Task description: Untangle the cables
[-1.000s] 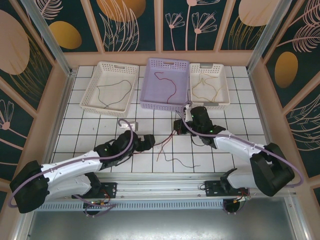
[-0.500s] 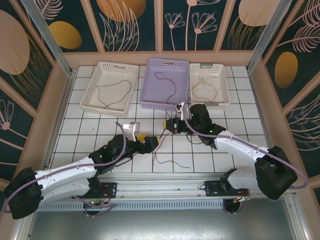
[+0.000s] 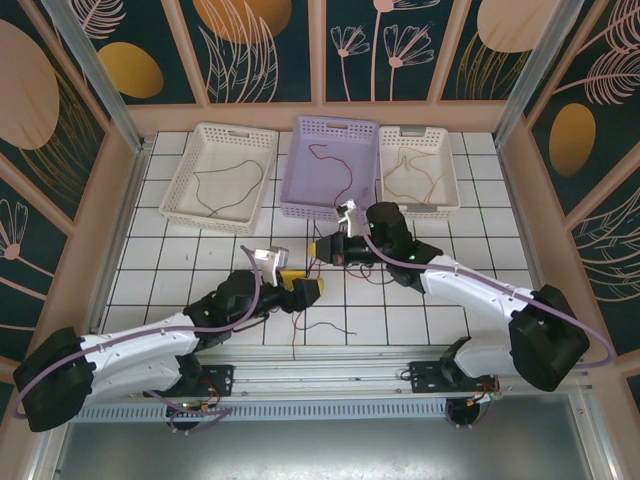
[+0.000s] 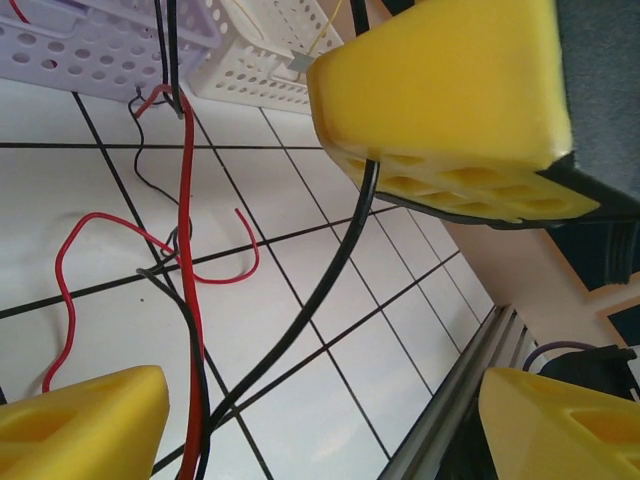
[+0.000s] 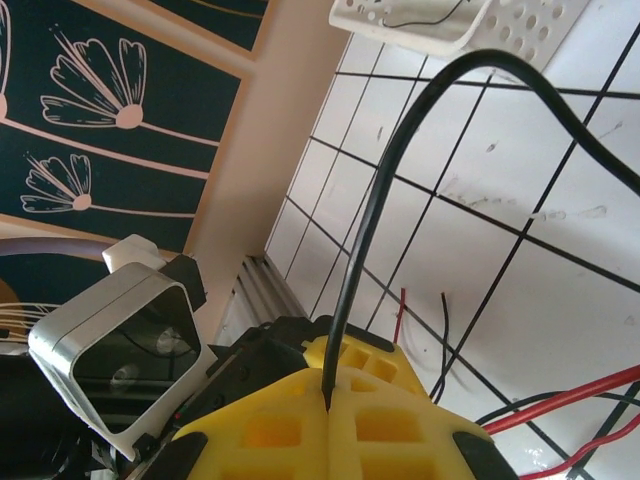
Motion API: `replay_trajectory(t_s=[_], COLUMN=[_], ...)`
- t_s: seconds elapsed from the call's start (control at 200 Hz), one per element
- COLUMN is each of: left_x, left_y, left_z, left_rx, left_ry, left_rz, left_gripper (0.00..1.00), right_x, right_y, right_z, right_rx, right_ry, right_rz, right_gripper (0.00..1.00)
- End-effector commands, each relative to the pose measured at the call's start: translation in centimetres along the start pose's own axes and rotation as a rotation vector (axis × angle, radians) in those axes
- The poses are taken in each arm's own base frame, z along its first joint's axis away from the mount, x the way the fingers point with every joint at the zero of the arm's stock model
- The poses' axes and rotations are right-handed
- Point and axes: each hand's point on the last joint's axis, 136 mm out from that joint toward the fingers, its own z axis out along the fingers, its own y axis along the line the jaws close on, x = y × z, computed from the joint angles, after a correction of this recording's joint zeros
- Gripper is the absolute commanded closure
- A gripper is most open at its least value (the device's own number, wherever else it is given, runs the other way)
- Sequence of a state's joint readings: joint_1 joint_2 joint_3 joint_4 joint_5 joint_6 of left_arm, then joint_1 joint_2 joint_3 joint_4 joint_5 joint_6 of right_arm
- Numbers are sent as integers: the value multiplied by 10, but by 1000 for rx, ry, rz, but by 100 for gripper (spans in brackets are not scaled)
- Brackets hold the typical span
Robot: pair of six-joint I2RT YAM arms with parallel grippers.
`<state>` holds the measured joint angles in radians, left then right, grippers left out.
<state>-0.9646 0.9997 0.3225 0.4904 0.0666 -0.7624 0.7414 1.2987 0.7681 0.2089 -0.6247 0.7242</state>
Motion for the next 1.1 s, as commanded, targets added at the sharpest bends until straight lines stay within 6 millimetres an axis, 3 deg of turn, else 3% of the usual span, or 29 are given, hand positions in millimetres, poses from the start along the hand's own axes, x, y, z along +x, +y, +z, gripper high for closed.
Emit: replay_trajectory(t_s=[0.0,0.145,0.26,0.345,0.425,0.601,0.756,1.096], left_x=[-11,-26,-32,-29,-25,-17,-11,-17], left_y=[-5,-1,0,0,0,1,7,9], left_z=[-1,-10,-16,-14,-11,-8,-8,-7], left_rx=[-10,-41,-49,-44,-43,-41,-67,-97], left_ry=[-36,-116,-151,-137,-114,-79,-53,-62], left_rz=[35,38,39,41,42,49,64,72], left_gripper=[22,27,37,47,51,53,48,78], right_x=[2,7,9,10,10,9,8,12], right_y=[14,13,16,19,21,31,37,39], right_z=[4,6,8,10,10,11,9,14], right_rx=[-30,-34,-47,-53,-61,-87,-91,-76], right_ry=[36,52,64,68,69,73,70,87], right_rz=[15,32,38,40,45,59,50,43], right_gripper=[100,100,100,100,100,100,100,100])
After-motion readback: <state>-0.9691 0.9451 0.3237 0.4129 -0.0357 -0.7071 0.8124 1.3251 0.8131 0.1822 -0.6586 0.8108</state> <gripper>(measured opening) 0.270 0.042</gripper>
